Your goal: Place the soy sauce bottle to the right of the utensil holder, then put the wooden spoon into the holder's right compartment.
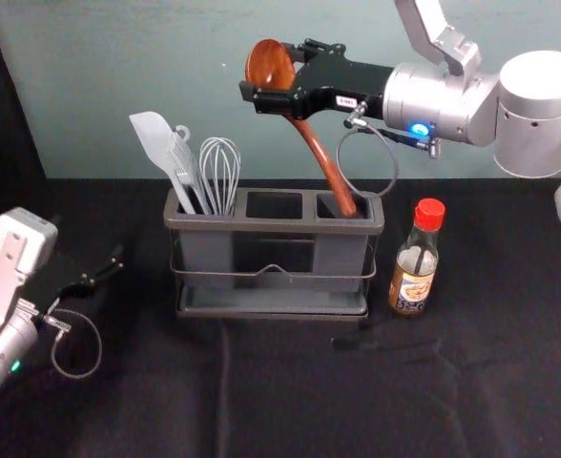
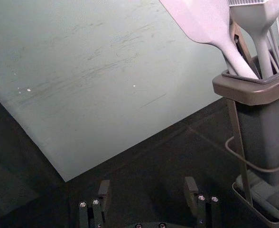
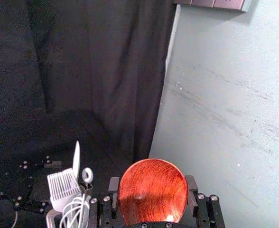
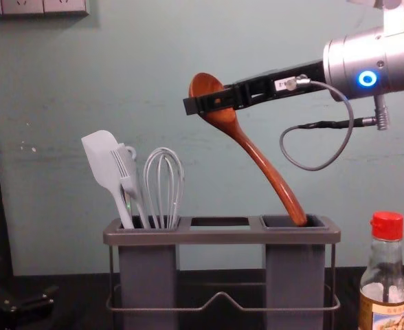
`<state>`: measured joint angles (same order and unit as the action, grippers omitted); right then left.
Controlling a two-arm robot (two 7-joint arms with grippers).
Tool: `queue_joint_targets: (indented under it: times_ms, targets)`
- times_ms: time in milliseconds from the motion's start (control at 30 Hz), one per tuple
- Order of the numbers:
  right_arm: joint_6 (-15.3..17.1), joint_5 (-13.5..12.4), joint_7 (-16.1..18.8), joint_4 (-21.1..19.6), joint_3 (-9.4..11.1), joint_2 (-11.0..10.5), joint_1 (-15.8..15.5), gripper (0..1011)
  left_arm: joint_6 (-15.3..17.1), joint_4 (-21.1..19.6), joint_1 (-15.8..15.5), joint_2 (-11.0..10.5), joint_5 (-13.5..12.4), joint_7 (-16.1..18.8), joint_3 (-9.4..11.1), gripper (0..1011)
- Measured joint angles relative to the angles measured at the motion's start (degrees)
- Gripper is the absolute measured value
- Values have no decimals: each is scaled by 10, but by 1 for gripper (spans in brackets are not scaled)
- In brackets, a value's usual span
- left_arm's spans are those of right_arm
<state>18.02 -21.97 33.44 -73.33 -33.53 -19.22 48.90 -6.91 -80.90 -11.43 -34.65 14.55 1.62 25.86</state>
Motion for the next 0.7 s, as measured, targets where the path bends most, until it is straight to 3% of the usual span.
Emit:
queue_joint_targets:
  times_ms: [300,700]
  targets:
    - [-11,-3,-1,3,-4,-3,-2,839,0,0,0,0,0,0,0,1011]
    - [-16,-14,-4,-15,-7,-15,-31,840,0,0,0,0,0,0,0,1012]
